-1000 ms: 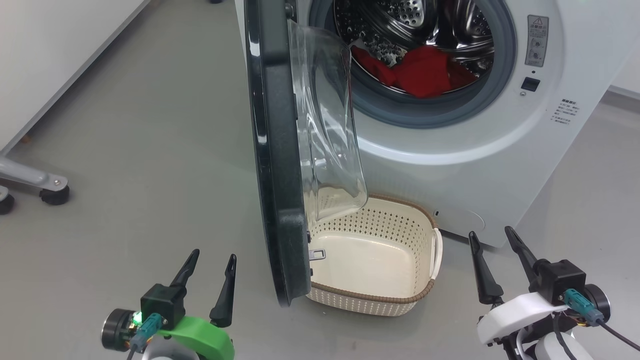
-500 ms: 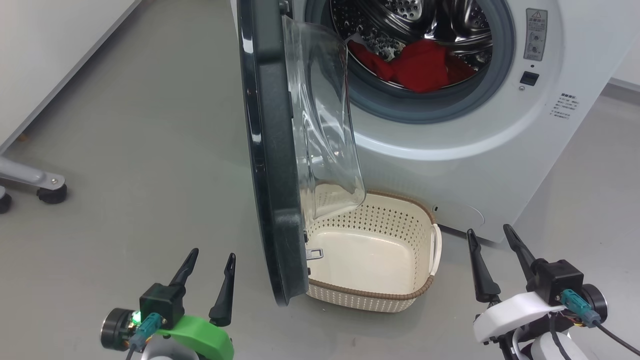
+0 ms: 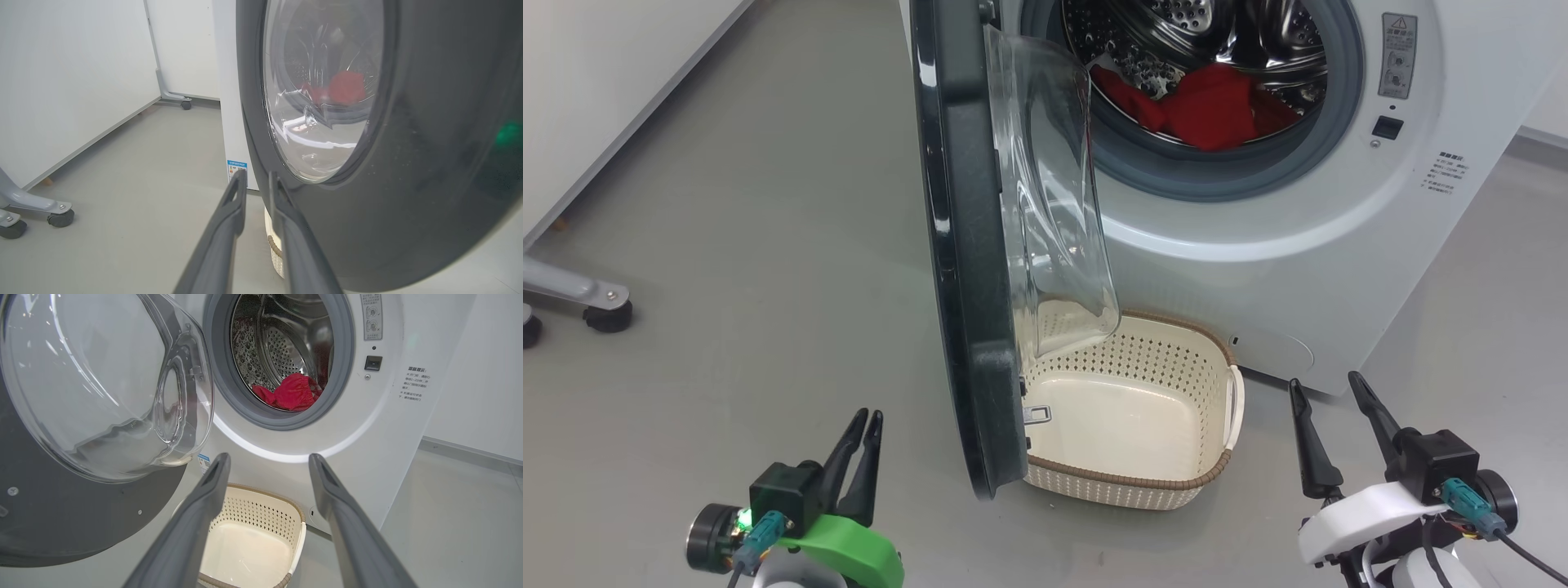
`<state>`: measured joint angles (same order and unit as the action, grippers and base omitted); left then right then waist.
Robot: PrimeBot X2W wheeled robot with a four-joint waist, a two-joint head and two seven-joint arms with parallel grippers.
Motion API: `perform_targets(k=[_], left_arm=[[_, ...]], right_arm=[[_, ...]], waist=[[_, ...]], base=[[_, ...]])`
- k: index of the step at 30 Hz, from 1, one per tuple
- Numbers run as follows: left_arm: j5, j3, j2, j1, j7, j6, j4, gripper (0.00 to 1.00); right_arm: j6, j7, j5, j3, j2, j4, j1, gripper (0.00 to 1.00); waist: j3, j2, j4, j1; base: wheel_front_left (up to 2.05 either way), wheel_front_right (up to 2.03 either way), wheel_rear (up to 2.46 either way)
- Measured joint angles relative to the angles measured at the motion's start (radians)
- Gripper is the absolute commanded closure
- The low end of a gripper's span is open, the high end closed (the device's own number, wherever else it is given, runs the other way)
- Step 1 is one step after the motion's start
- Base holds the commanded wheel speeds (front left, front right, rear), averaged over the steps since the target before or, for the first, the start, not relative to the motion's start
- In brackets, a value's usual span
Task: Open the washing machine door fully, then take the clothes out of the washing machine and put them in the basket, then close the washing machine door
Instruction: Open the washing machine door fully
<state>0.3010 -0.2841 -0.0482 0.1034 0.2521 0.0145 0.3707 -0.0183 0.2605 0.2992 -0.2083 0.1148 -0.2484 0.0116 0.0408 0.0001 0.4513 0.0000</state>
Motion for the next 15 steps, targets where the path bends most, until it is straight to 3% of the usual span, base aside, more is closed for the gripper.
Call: perform_targets(k=[15], left_arm=[[0.0,0.029,0.0,0.005,0.0,-0.01,-0.047,1.0]], right_arm=[[0.026,0.0,-0.03,0.03,-0.023,-0.005,-0.006,0.0]], waist=[[-0.003,0.0,0.002,0.0]], base=[[0.0,0.0,0.0]])
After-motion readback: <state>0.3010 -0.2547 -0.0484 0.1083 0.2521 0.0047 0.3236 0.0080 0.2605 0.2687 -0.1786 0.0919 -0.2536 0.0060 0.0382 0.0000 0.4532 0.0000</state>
